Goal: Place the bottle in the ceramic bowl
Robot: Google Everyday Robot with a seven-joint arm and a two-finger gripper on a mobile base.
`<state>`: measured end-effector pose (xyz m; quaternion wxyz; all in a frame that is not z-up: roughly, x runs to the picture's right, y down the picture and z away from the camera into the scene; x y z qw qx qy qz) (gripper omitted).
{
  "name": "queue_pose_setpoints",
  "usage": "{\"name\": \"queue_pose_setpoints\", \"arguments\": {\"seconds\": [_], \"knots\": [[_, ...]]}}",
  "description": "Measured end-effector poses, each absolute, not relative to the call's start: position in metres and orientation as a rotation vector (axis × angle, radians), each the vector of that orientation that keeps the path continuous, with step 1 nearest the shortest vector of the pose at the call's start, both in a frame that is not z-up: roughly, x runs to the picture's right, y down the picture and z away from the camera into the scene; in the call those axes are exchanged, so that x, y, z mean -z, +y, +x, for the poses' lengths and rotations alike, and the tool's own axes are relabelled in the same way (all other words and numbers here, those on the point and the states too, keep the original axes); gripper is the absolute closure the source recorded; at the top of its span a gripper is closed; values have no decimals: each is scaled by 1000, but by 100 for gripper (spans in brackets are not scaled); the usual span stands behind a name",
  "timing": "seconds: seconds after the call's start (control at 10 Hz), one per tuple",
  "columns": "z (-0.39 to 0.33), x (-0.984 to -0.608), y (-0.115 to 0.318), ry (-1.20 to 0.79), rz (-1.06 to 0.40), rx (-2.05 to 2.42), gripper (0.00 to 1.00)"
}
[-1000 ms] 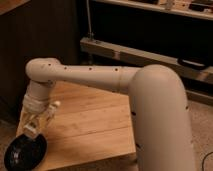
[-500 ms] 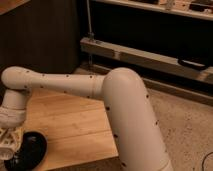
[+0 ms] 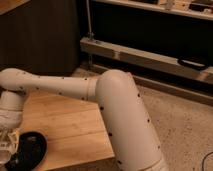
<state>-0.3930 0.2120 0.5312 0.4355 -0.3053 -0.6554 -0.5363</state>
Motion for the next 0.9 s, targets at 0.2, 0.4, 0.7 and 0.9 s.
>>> {"name": "queue_pose_setpoints", "arguments": {"seconds": [0.2, 0.4, 0.7, 0.9], "knots": [[-393, -531, 212, -1631, -760, 1335, 100], [-392, -530, 213, -1637, -752, 1335, 100], [-371, -514, 230, -1679, -718, 1344, 100], [-343, -506, 249, -1688, -720, 1333, 100]]}}
